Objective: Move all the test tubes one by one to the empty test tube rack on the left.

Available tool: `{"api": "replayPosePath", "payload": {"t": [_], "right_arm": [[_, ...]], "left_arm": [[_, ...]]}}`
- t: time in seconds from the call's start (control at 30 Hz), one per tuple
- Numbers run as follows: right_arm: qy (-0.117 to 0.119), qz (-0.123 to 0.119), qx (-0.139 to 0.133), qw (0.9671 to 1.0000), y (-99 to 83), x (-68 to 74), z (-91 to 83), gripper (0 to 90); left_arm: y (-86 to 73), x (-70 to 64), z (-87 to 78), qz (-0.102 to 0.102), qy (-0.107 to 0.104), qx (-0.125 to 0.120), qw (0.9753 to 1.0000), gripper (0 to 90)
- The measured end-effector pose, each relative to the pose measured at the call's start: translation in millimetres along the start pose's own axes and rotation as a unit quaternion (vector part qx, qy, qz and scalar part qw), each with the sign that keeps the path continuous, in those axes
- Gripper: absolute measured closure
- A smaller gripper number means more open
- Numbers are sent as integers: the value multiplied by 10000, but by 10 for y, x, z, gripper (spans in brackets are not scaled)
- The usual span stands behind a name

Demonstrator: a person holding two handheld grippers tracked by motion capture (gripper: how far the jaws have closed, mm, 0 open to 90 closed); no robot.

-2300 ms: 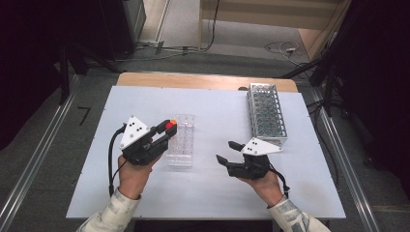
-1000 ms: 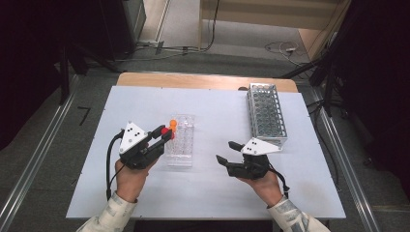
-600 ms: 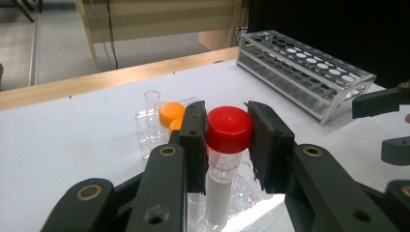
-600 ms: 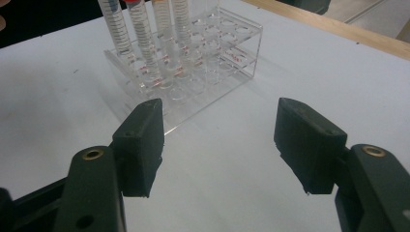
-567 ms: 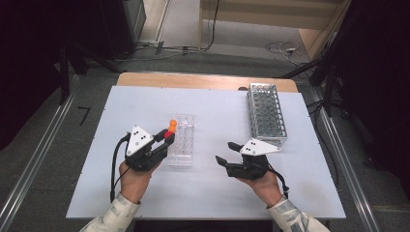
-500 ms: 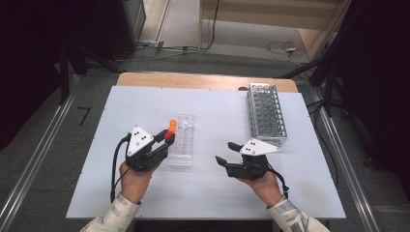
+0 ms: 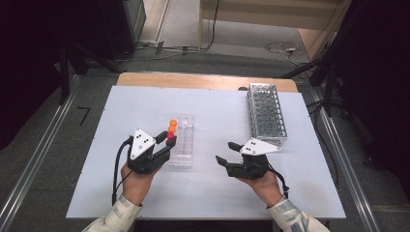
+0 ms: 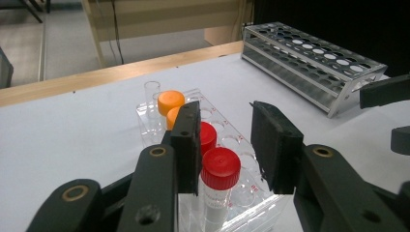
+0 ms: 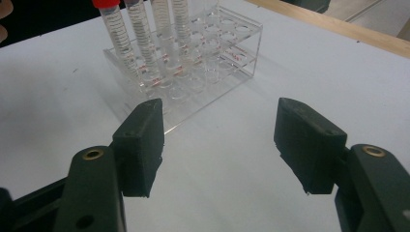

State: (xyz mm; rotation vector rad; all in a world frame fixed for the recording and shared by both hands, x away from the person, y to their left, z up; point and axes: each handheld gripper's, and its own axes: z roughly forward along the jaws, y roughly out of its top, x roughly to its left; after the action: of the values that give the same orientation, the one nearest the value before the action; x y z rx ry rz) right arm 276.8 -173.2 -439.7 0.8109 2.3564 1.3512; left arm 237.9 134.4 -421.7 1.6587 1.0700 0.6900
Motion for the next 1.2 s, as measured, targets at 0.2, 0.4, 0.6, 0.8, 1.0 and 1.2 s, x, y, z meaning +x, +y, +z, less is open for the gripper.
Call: {"api": "replayPosePath", "payload": {"t": [0.2,0.4,0.6,0.8,1.0,1.2], "right_arm": [[-8,0,8,10000,-2,-1,1,333],[-26,21,15,10000,-3,-4,1,333],[-50,9,3,10000,-5,-19,2,321],[-114,42,18,9999,-8,-35,1,301],[-171,104,46,9998,-8,-49,-2,267],[-211,210,29,9996,-11,-83,-11,256]], "left_arm": [[-4,0,-3,-32,6,3,10000,578],[-3,16,-14,-90,-3,-2,10000,532],[6,29,-33,-171,23,-19,9998,425],[8,24,-37,-255,60,30,9997,278],[9,32,-64,-279,108,-26,9995,239],[-13,63,-86,-308,190,-16,9993,217]]}}
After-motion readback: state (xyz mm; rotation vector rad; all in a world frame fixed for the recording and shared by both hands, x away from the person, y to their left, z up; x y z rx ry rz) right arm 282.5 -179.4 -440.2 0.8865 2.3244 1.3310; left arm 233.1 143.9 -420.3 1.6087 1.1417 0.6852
